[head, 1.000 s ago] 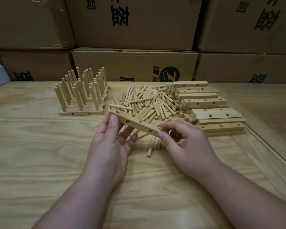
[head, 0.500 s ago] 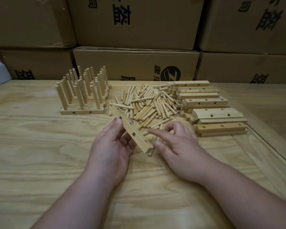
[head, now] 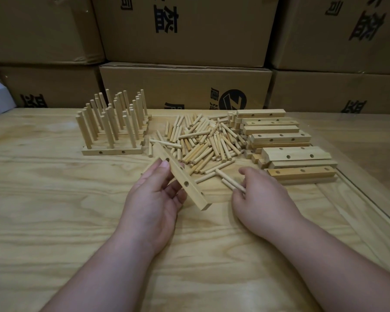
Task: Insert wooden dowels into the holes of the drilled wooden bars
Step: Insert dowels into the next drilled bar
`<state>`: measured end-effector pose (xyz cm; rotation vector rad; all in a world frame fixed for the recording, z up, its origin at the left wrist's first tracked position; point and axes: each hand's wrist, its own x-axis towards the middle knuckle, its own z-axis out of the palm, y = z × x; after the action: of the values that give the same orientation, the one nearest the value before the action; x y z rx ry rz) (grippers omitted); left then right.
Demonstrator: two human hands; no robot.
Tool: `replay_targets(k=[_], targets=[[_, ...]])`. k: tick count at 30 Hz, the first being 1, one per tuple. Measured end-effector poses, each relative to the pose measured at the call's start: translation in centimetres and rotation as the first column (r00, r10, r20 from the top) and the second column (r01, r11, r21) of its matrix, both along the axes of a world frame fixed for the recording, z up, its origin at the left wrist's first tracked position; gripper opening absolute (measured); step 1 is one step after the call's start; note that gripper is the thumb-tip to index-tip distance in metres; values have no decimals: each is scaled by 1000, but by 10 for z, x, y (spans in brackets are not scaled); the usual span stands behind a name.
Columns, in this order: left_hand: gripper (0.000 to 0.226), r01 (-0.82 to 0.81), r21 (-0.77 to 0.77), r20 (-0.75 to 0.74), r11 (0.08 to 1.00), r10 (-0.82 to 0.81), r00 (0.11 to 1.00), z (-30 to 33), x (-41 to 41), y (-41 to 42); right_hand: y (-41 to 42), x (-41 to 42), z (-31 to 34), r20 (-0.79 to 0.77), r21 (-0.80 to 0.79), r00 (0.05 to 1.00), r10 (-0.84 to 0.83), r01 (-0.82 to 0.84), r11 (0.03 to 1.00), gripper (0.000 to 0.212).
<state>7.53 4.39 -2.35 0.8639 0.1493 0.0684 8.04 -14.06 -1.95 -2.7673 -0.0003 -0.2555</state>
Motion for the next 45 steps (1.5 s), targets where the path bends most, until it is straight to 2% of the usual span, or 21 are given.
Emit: replay_targets(k=[2, 5, 9, 10, 12, 14, 16, 17, 21, 25, 27, 29, 31, 35, 37, 39, 41, 45], targets=[[36, 0, -3, -5, 1000, 0, 1000, 0, -1, 0, 0, 0, 0, -20, -79, 1000, -9, 7, 997, 31], [43, 6, -12, 1, 1000, -6, 1000, 1, -1, 0, 0, -1, 0, -23, -87, 1000, -7, 5, 996, 24], [62, 31, -10, 20, 999, -31, 999, 2, -2, 0, -1, 0, -3, -29, -121, 999, 17, -21, 992, 15], [61, 43, -2, 27, 999, -43, 999, 1, -2, 1, -1, 0, -3, -12, -104, 1000, 27, -28, 994, 12], [49, 82, 0, 59, 997, -82, 995, 0, -2, 2, 0, 0, -4, 30, -19, 997, 78, -77, 997, 17], [40, 144, -30, 102, 989, -141, 985, -1, -3, 3, 3, -1, -3, 59, 193, 984, 168, -177, 965, 20], [34, 216, -46, 152, 975, -206, 967, 0, -5, 2, 10, -5, -3, 84, 442, 965, 250, -260, 858, 16], [33, 252, -55, 172, 966, -240, 955, 0, -7, 2, 13, -7, -3, 89, 510, 957, 278, -283, 812, 17], [39, 342, -54, 210, 938, -324, 922, 1, -10, 0, 12, -8, -2, 45, 582, 925, 378, -332, 743, 21], [40, 298, -12, 188, 954, -291, 938, -1, -8, 0, 13, -10, -1, 21, 621, 868, 497, -400, 674, 25], [39, 276, -2, 158, 961, -272, 949, 0, -8, 0, 14, -10, -3, 47, 598, 874, 483, -412, 688, 31], [31, 267, 7, 138, 964, -266, 954, 1, -7, -1, 13, -8, -4, 87, 561, 895, 437, -406, 722, 25], [23, 254, 19, 122, 967, -254, 959, 0, -6, -2, 12, -7, -6, 87, 600, 918, 388, -359, 715, 23], [22, 191, -2, 109, 982, -190, 976, 1, -5, -3, 10, -4, -9, 148, 656, 961, 234, -272, 704, 13], [27, 161, -11, 99, 987, -160, 982, 2, -6, -3, 8, -3, -7, 145, 697, 966, 214, -254, 671, 9], [36, 143, -25, 85, 989, -140, 986, 2, -6, -3, 7, -2, -6, 127, 775, 968, 217, -234, 587, 22], [44, 127, -30, 64, 991, -125, 990, 2, -6, -4, 6, -1, -5, 132, 818, 971, 198, -220, 532, 25], [29, 109, 3, 43, 994, -109, 993, 1, -7, -3, 6, 1, -7, 236, 805, 965, 111, -258, 535, 24]])
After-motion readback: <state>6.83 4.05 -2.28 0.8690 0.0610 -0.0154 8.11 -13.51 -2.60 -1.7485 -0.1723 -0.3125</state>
